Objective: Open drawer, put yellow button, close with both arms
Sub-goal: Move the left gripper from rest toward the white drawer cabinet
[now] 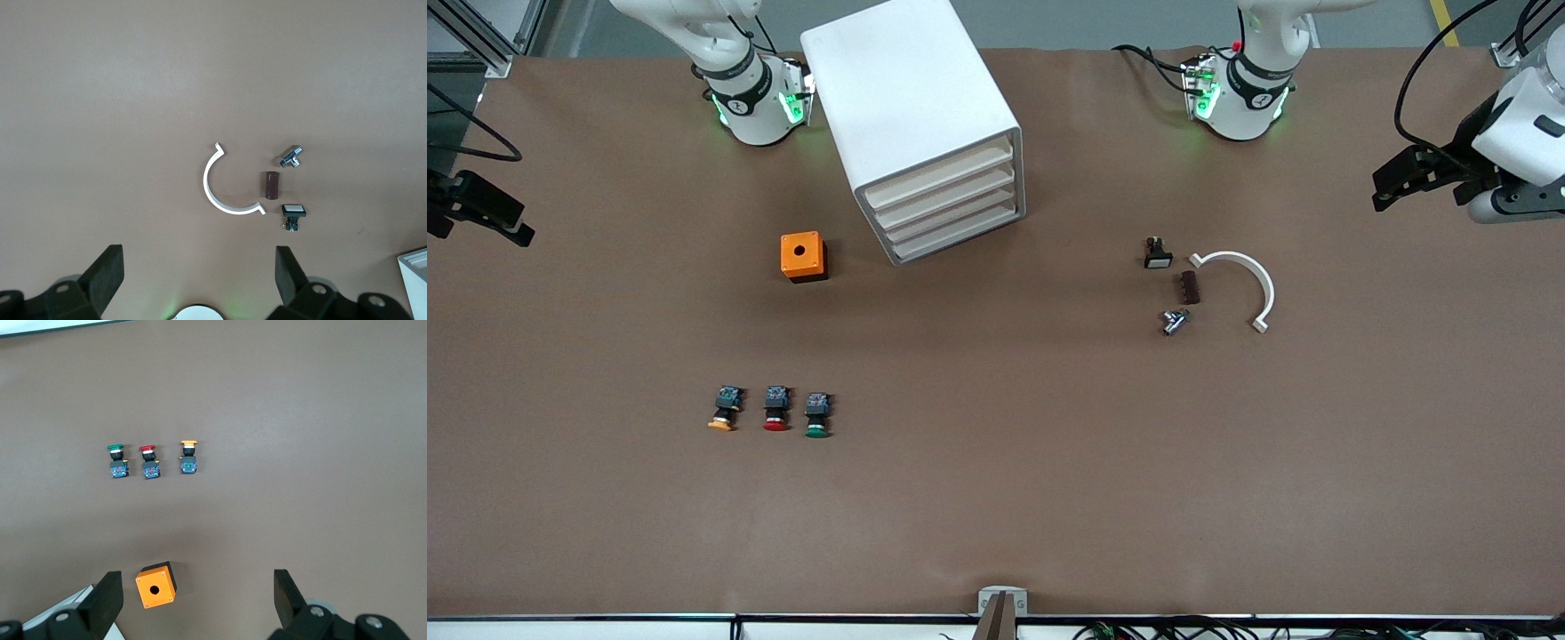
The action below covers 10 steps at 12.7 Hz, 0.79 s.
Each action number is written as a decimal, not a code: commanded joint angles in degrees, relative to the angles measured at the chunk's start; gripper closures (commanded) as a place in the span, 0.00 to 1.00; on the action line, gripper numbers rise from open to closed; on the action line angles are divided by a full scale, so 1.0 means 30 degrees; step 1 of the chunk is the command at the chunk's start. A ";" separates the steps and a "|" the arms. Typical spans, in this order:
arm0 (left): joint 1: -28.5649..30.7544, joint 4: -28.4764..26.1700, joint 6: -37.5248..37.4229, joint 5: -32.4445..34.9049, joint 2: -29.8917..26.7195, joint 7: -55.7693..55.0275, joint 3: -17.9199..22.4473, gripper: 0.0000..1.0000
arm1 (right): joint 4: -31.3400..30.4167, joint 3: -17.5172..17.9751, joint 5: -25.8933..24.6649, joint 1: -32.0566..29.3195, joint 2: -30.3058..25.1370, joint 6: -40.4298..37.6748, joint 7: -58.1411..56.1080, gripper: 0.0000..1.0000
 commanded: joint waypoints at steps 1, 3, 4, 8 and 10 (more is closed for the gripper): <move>0.0151 0.0504 -0.0427 0.0278 0.0166 0.0318 -0.0089 0.00 | -0.0134 -0.0241 0.0063 0.0267 -0.0170 -0.0064 -0.0036 0.00; 0.0296 0.1408 -0.1273 0.0714 0.0456 0.0348 -0.0060 0.00 | -0.0076 -0.0241 0.0063 0.0267 -0.0258 -0.0239 -0.0036 0.00; 0.0384 0.1790 -0.1566 0.0747 0.0981 0.0493 -0.0031 0.00 | -0.0075 -0.0241 0.0063 0.0268 -0.0200 -0.0182 -0.0036 0.00; 0.0211 0.2263 -0.1921 0.0689 0.2595 0.0174 -0.0089 0.00 | -0.0075 -0.0212 0.0063 0.0239 -0.0258 -0.0268 -0.0036 0.00; 0.0093 0.2408 -0.1921 0.0659 0.4056 -0.0352 -0.0235 0.00 | -0.0075 -0.0212 0.0063 0.0238 -0.0316 -0.0328 -0.0036 0.00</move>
